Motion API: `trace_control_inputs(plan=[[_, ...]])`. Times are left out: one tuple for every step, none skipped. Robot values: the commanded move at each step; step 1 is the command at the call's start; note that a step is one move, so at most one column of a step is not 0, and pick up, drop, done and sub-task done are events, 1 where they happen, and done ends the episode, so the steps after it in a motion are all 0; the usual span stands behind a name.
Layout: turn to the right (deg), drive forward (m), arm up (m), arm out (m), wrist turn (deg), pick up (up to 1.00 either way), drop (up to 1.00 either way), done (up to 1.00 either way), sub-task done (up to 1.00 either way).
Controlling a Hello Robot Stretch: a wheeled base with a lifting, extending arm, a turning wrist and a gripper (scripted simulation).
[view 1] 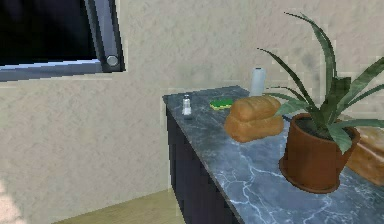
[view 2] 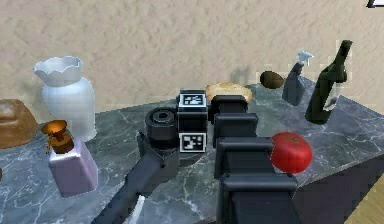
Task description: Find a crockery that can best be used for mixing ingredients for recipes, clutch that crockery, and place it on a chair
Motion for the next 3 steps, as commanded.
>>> trace_control_inputs(plan=[[0.0, 0.00, 0.00, 0.00, 45.0, 0.00, 0.00, 0.00, 0.00], [0.0, 0.00, 0.00, 0.00, 45.0, 0.00, 0.00, 0.00, 0.00], [0.0, 0.00, 0.00, 0.00, 42.0, 0.00, 0.00, 0.00, 0.00]])
